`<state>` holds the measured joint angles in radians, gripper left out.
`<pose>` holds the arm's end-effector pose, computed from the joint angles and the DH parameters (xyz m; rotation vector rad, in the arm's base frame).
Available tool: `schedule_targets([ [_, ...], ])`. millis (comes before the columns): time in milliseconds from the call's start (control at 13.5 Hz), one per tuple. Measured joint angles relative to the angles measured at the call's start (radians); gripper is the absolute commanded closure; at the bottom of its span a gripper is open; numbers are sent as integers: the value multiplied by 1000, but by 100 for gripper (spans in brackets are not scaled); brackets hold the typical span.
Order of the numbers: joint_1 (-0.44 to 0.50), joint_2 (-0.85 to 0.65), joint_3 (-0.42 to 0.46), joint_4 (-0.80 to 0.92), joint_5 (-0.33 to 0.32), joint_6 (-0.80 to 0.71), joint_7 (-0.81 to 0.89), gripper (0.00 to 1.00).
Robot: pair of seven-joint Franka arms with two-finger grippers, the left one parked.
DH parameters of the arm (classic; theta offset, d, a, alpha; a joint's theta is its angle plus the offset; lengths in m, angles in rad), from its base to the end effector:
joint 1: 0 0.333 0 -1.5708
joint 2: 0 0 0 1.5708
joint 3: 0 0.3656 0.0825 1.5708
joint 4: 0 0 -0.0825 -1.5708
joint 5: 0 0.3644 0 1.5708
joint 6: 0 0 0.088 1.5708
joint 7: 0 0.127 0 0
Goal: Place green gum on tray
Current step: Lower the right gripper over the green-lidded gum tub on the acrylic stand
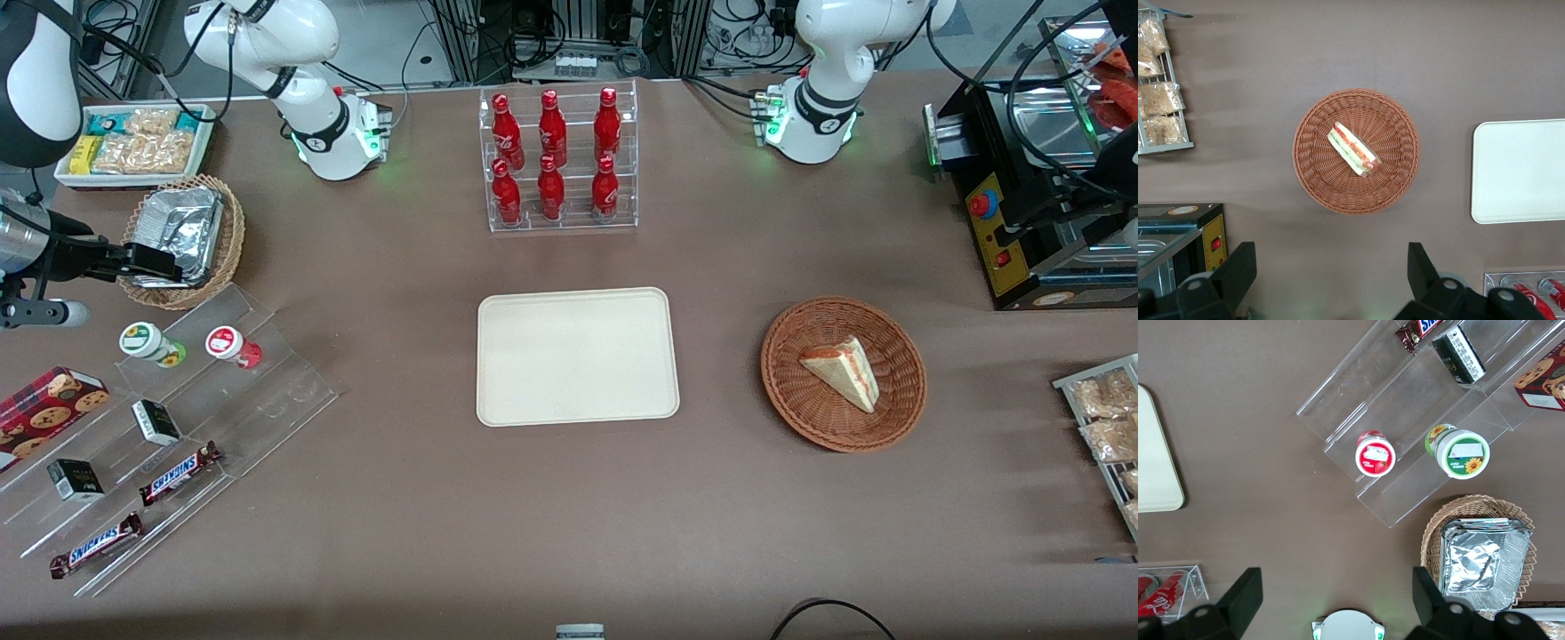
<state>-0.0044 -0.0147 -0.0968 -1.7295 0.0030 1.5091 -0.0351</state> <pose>0.5072 -0.0515 0.5868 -3.1051 0.1026 0.3196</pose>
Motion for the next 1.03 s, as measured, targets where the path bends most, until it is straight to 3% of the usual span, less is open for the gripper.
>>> schedule_targets([
  [664,0,1,-1,-4,-11,2,-10,0],
  [1034,-11,2,-13,-95,-22,107,-272,0],
])
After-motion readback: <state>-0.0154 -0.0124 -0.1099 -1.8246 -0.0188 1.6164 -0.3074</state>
